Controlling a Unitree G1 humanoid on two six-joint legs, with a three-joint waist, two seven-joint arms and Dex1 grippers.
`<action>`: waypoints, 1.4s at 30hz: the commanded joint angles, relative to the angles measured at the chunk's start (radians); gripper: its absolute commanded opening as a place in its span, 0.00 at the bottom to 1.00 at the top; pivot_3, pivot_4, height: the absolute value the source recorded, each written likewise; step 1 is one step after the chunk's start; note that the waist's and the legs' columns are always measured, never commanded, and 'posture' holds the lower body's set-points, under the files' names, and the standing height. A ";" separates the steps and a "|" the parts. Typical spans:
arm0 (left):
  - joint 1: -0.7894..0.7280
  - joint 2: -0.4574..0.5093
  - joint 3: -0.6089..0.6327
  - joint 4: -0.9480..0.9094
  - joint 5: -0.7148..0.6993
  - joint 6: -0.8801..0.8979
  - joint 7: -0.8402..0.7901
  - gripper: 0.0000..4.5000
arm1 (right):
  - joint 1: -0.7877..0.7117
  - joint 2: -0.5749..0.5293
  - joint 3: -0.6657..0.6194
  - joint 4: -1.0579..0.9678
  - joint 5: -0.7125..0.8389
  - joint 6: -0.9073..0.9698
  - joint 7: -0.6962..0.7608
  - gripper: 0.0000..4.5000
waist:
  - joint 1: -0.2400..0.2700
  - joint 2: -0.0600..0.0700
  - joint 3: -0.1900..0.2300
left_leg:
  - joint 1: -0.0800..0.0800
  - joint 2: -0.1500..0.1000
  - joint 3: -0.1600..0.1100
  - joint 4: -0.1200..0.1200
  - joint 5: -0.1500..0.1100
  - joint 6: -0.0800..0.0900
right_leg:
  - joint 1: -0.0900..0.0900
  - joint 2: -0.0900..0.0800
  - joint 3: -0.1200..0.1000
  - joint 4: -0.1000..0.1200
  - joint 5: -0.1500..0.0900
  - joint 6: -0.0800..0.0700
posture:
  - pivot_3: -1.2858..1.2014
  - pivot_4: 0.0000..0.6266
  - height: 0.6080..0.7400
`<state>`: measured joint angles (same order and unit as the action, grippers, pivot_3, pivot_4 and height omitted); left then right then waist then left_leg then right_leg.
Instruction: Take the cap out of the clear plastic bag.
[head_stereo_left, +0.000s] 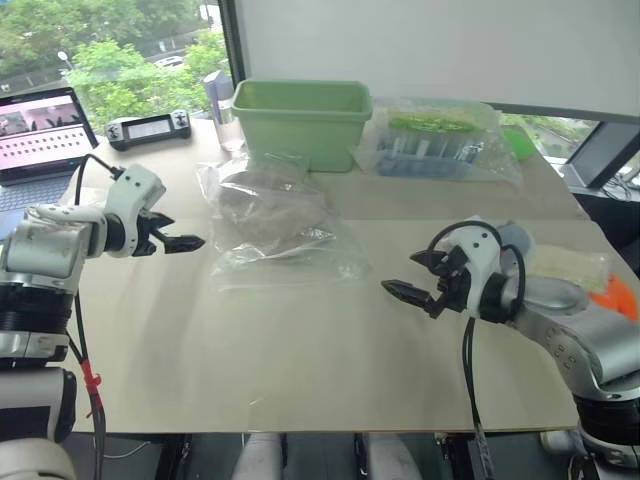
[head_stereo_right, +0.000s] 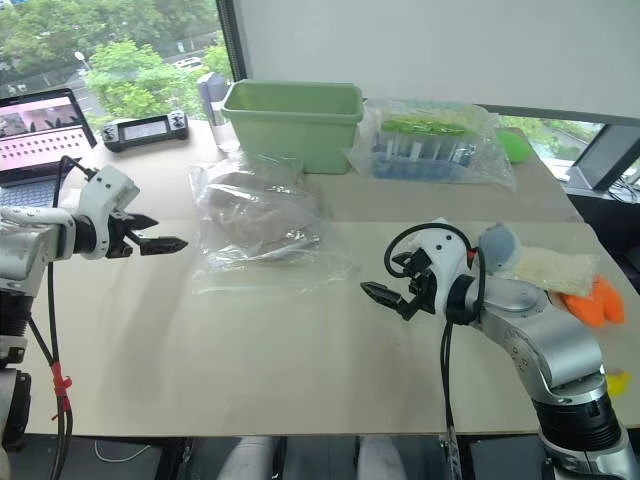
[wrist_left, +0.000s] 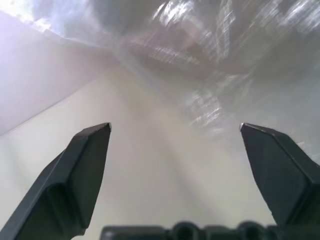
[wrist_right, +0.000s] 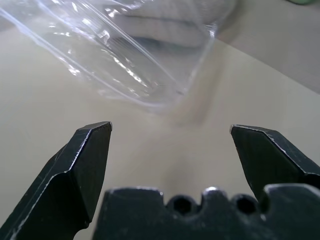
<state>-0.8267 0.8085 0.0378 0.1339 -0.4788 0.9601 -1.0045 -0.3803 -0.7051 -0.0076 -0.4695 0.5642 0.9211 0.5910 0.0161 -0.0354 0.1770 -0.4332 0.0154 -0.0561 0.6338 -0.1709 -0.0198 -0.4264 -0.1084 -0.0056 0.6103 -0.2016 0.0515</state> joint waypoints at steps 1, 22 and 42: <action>-0.022 -0.091 0.046 -0.234 -0.153 0.032 -0.004 0.99 | -0.015 0.004 -0.005 -0.007 -0.016 -0.036 0.007 1.00 | -0.003 0.000 0.000 | -0.001 -0.001 0.000 0.001 0.000 0.000 | 0.000 0.000 0.000 -0.001 0.000 0.001 | 0.52 0.24 1.00; 0.032 -0.085 -0.371 -0.009 0.541 -0.907 -0.008 0.99 | 0.107 0.008 -0.109 -0.137 0.017 0.024 -0.097 1.00 | -0.021 0.000 0.001 | 0.008 0.002 0.006 -0.001 0.002 0.003 | 0.002 0.012 0.019 0.001 0.003 -0.001 | 0.52 0.24 1.00; -0.191 -0.281 -0.277 0.142 0.523 -0.830 0.057 0.00 | 0.111 0.118 -0.039 -0.260 0.099 0.143 -0.199 1.00 | -0.028 0.000 0.002 | 0.008 0.003 0.005 0.001 0.002 0.003 | 0.002 0.013 0.020 0.004 0.004 -0.001 | 0.52 0.24 1.00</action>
<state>-0.9770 0.5197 -0.2683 0.3061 0.0505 0.1359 -0.9416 -0.2574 -0.5900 -0.0451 -0.6973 0.6508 1.0637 0.3987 -0.0123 -0.0351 0.1785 -0.4252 0.0181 -0.0508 0.6354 -0.1693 -0.0168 -0.4242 -0.0950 0.0140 0.6141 -0.1976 0.0509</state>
